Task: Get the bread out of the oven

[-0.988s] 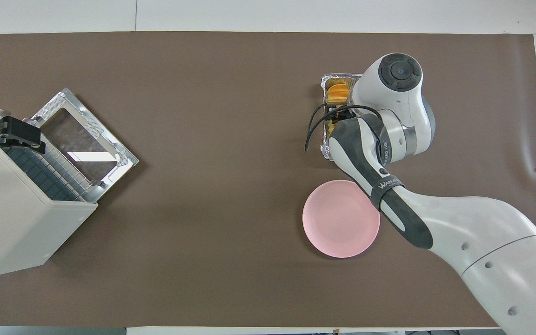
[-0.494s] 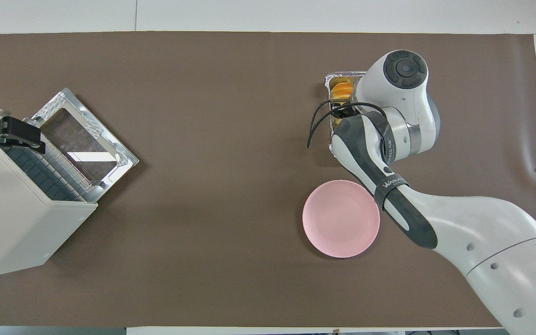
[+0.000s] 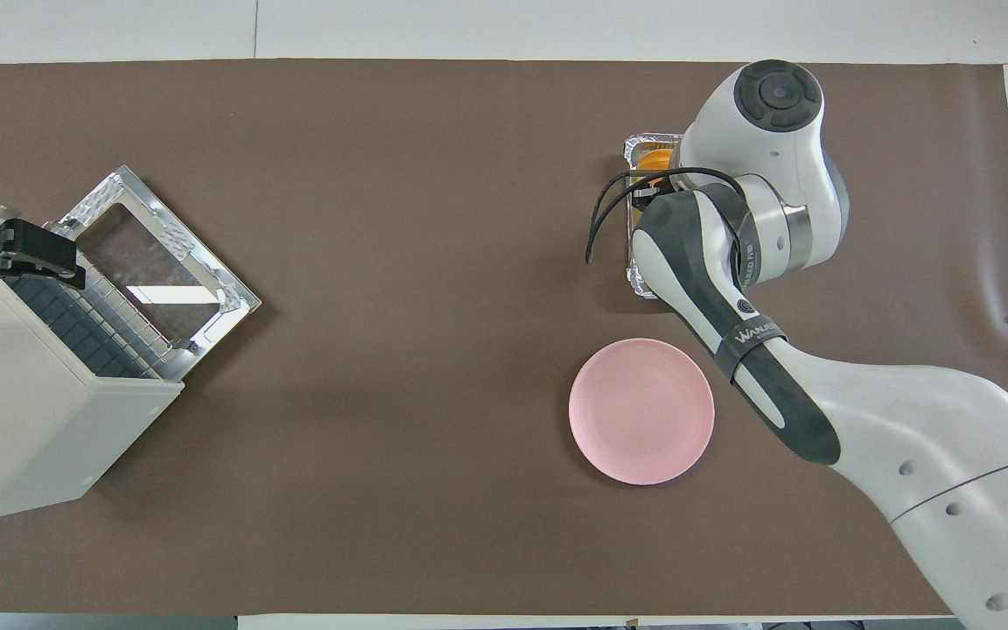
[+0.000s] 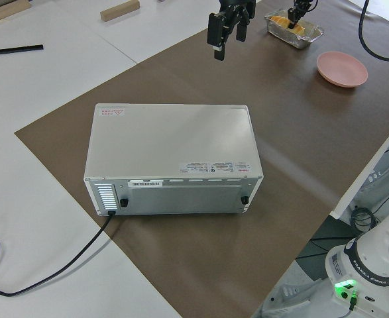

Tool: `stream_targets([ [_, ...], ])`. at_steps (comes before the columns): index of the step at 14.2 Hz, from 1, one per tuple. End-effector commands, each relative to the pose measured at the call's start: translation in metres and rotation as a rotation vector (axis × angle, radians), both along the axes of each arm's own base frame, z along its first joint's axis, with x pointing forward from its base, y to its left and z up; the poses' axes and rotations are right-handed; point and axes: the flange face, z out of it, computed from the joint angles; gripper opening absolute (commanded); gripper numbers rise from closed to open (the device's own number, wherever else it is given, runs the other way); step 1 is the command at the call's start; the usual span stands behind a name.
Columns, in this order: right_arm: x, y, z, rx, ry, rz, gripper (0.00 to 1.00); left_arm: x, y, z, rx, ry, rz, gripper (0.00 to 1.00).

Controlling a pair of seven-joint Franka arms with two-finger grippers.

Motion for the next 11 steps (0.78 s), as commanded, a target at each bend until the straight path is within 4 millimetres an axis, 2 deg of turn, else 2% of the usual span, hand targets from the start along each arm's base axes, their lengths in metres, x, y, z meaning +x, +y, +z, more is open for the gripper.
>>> stream_targets([
  [1,0.001,-0.001,0.022,-0.008,0.015,-0.012,0.00,0.001,0.003,0.003,-0.015,-0.007,0.004,1.00],
  [3,-0.006,0.002,0.035,-0.012,0.039,-0.009,0.00,0.001,0.003,0.003,-0.015,-0.007,0.004,1.00],
  [6,-0.033,0.006,0.078,-0.007,0.080,-0.033,0.00,0.001,0.003,0.003,-0.015,-0.007,0.004,1.00],
  [7,-0.044,0.006,0.083,-0.009,0.089,-0.045,0.00,0.001,0.003,0.003,-0.014,-0.007,0.003,1.00],
  [8,-0.058,0.007,0.089,-0.010,0.095,-0.061,0.00,0.001,0.003,0.003,-0.015,-0.007,0.004,1.00],
  [10,-0.100,0.017,0.089,-0.022,0.106,-0.065,0.00,0.001,0.003,0.003,-0.015,-0.007,0.004,1.00],
  [11,-0.119,0.015,0.087,-0.019,0.091,-0.086,0.00,0.001,0.003,0.003,-0.015,-0.007,0.004,1.00],
])
